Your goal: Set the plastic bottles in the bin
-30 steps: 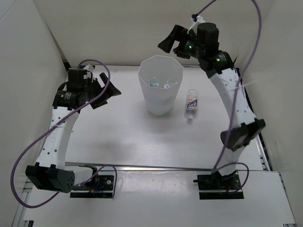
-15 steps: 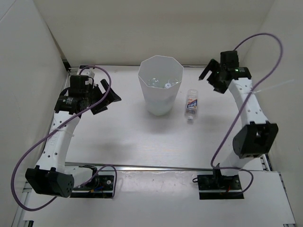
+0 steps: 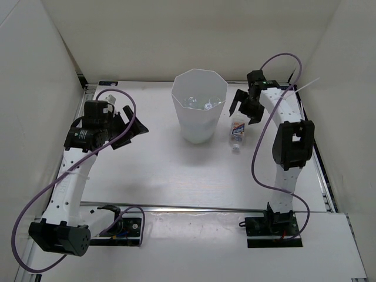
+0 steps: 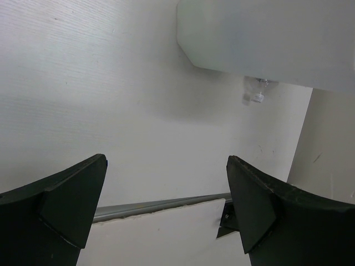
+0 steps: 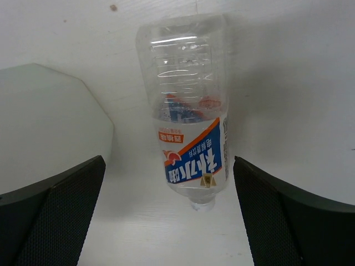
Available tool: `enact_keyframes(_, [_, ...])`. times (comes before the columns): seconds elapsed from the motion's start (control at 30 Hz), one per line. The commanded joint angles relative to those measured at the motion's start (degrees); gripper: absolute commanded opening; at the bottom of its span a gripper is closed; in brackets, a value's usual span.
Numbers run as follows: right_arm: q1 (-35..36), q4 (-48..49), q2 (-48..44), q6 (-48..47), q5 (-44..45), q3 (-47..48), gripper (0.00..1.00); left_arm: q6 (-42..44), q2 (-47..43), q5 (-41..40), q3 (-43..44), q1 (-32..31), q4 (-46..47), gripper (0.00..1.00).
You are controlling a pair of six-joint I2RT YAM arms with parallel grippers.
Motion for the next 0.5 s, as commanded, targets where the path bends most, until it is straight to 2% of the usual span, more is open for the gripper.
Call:
enact_keyframes(0.0, [0.9,-2.6,2.4,-3.0,0.9,1.9,1.0,0.7,-3.0,-0.7,-1.9,0.4,-1.7,1.0])
enact_keyframes(0.2, [0.9,-3.2,5.8,-3.0,2.1,-0.7,1.0,0.7,-4.1,-1.2,-2.5,1.5,-2.3,1.0])
enact_keyframes(0.33, [0.9,-3.2,7.0,-4.2,-1.2,-1.4,1.0,0.7,-4.1,-1.2,-2.5,1.5,-2.3,1.0])
enact_keyframes(0.47, [0.9,-3.7,7.5,-4.2,-1.8,-2.5,0.94,1.3,-4.1,-1.2,-3.0,1.5,-2.8,1.0])
